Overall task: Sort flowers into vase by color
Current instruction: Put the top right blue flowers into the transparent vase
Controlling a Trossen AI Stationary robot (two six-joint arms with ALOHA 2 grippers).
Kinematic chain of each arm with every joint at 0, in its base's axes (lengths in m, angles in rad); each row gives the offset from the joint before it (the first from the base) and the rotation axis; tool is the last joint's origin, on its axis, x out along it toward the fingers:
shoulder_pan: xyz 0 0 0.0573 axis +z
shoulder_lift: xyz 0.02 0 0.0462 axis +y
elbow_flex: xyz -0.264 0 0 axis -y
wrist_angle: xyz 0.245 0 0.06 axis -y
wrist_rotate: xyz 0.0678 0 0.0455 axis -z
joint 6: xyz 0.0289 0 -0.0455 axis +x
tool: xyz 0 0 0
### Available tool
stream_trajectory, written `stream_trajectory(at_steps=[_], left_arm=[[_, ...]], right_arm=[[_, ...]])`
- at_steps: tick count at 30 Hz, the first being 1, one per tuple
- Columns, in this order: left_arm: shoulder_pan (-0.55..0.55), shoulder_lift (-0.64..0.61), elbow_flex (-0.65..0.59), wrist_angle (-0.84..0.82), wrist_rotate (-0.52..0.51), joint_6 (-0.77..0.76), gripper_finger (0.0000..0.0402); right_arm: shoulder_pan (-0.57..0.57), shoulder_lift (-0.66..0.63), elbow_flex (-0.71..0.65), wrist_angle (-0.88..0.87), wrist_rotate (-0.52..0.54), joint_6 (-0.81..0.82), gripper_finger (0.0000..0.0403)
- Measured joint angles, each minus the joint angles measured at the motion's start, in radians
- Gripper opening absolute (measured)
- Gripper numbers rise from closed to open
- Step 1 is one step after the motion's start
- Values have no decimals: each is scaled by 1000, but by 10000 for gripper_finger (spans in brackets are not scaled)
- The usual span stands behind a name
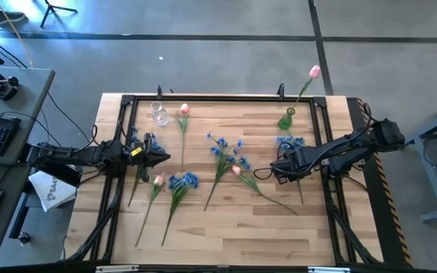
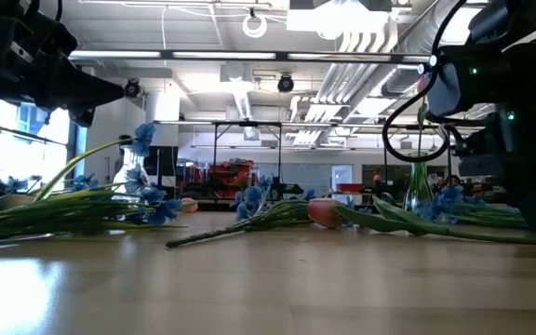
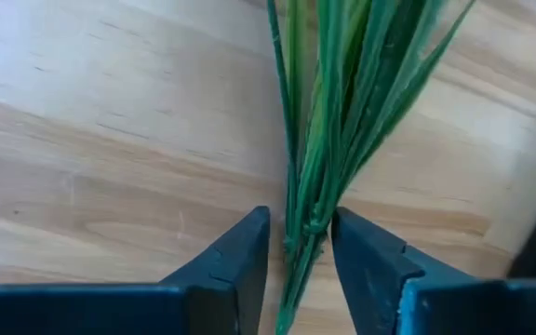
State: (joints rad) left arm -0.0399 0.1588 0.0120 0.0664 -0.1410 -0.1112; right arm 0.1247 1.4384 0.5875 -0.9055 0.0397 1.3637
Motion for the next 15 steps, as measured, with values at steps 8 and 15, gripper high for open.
stream_trajectory(at_steps=[8,15], left_arm=[[0,0,0,-1,0,0,3],[0,0,0,10,0,1,3]], right_arm=[[33,-35,17,17,79,-48,18],[90,-122,13,532,309,-426,6]])
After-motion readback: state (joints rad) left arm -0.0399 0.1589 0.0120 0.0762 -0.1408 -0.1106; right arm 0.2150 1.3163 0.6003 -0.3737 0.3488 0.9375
